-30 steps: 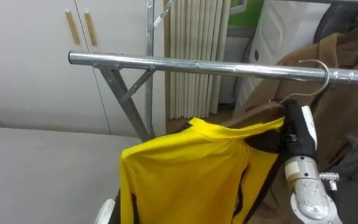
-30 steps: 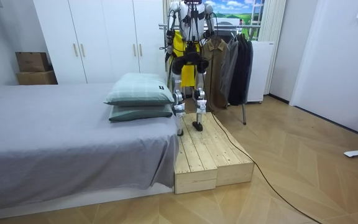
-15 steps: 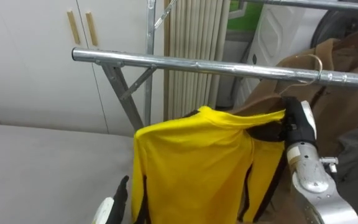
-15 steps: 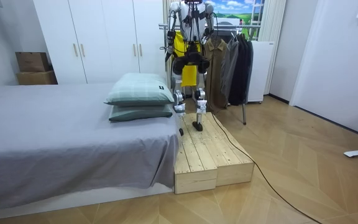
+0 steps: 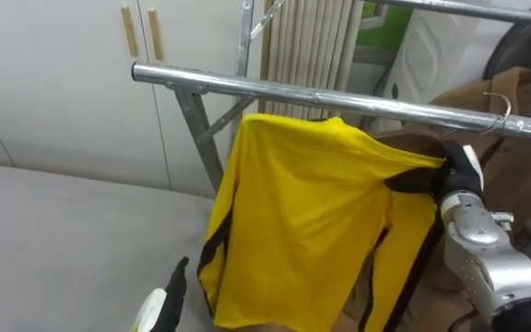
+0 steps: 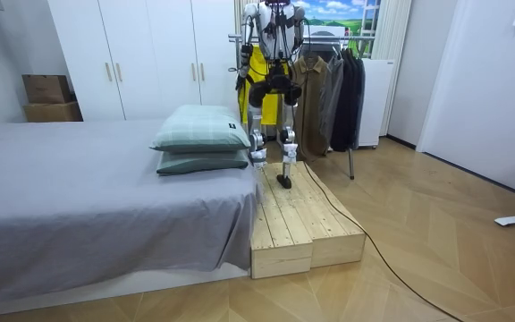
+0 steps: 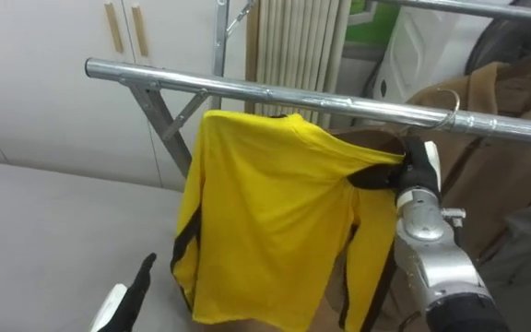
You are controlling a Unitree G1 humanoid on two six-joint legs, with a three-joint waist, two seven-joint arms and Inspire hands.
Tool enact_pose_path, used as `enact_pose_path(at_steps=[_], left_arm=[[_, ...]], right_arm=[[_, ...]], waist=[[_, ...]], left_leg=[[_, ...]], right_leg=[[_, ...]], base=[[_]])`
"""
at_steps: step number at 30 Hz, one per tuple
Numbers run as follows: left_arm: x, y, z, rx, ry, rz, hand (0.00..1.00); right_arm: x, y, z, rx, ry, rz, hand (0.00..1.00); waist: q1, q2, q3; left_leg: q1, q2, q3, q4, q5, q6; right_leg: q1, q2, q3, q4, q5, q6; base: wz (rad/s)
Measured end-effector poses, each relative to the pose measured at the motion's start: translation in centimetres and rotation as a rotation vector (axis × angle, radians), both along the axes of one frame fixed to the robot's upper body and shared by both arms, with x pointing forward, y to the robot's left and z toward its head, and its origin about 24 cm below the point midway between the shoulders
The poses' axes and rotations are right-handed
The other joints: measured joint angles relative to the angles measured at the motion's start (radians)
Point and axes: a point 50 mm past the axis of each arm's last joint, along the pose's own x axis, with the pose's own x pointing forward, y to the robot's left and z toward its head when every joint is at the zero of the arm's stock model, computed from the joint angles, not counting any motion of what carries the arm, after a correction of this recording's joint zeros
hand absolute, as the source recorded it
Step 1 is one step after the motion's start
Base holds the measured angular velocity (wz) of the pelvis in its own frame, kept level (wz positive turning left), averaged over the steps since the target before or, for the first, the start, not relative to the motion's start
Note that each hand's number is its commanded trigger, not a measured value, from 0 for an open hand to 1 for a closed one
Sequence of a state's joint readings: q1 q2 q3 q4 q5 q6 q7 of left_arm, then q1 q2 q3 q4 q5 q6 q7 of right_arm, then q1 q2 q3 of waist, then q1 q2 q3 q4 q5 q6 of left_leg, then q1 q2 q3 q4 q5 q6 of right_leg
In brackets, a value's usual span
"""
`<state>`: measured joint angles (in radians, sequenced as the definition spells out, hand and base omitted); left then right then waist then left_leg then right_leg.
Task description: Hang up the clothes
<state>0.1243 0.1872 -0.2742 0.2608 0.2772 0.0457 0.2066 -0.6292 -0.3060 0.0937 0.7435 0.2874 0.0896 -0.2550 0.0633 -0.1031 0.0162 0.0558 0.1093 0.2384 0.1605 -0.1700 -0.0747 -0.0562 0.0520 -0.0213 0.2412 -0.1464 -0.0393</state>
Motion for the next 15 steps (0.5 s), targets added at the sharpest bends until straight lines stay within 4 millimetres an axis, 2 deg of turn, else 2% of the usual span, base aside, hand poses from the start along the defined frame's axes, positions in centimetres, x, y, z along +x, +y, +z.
enact_pose_path(at_steps=[9, 15], left_arm=[[-0.2, 0.2, -0.2, 0.007, 0.020, -0.018, 0.00], [-0.2, 0.2, -0.1, 0.025, 0.016, -0.026, 0.00]], right_arm=[[0.4, -1.5, -0.1, 0.026, 0.050, -0.002, 1.00], [0.2, -2.5, -0.8, 0.039, 0.093, -0.018, 1.00]], waist=[[0.006, -0.016, 0.0077], [0.013, -0.021, 0.0079]], left_leg=[[-0.010, 0.000, -0.027, 0.000, 0.000, -0.001], [-0.007, -0.004, -0.036, 0.001, 0.000, -0.001]], right_leg=[[0.000, -0.002, -0.018, -0.007, 0.000, 0.000], [0.010, -0.007, -0.031, -0.020, 0.000, 0.000]], base=[[0.05], [0.04]])
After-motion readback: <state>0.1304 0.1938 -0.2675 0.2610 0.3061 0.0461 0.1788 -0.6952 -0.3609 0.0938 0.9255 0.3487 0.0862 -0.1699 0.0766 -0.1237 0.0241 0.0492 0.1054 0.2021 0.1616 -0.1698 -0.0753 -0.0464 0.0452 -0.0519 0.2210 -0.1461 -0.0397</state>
